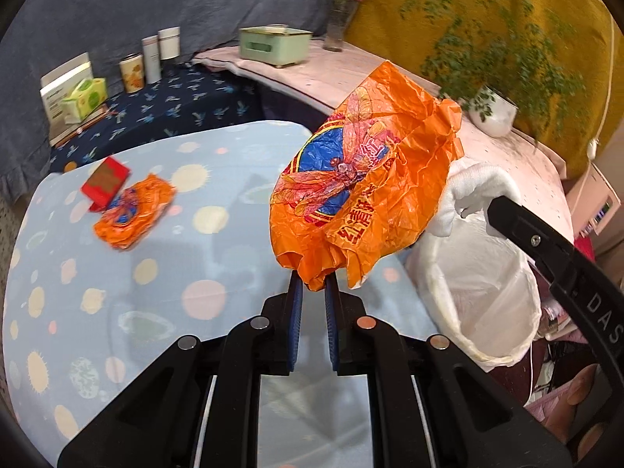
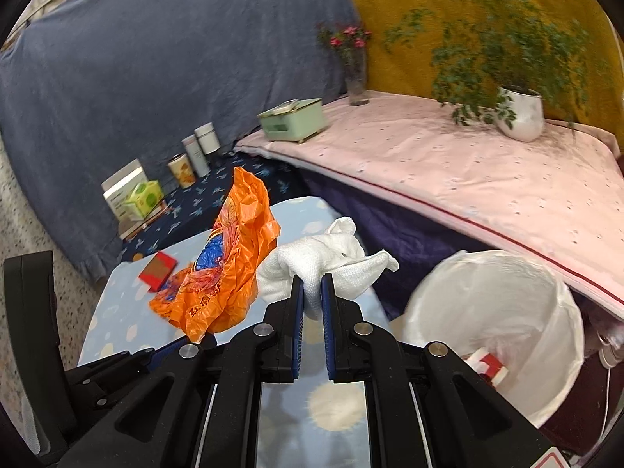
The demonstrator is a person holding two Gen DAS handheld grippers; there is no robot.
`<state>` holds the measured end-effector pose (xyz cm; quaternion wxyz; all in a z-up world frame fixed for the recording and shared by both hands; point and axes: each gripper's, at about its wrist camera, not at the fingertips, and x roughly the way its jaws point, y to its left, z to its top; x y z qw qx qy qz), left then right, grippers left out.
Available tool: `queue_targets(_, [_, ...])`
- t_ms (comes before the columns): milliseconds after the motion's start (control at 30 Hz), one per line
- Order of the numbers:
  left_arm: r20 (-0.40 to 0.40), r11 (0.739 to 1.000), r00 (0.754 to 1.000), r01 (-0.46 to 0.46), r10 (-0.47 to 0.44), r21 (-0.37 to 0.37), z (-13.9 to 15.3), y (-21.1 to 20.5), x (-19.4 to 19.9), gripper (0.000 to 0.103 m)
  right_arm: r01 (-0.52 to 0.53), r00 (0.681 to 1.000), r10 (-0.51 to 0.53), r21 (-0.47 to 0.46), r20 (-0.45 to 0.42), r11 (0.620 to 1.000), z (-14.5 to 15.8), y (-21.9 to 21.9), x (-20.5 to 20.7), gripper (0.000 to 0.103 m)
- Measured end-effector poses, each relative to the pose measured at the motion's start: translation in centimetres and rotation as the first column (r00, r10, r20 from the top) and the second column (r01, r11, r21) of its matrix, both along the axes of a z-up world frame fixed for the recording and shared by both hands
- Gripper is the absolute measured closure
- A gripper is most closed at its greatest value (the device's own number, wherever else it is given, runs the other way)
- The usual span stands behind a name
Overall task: Collect trash
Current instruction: 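Carry the orange bag with the left tool while the right tool carries the cloth, opening both over the bin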
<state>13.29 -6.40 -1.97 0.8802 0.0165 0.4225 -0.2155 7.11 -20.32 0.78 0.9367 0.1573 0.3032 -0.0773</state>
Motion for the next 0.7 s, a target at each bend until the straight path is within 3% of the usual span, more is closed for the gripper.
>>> queue_targets(300, [-0.002, 0.993, 0.993, 0.118, -0.118, 0.025, 0.0, -6.9, -2.1, 0.092, 0.130, 0.991, -0.130, 0.033, -0.002, 0.991, -0.8, -6.3, -3.1, 0.094])
queue_targets(700, [-0.035, 0.971, 0.972, 0.232, -0.231, 0.058, -1.3, -13.4, -4.4, 0.092, 0.235, 0.972, -0.234, 0.053, -0.018, 0.971, -2.1, -11.6, -6.5, 0.094])
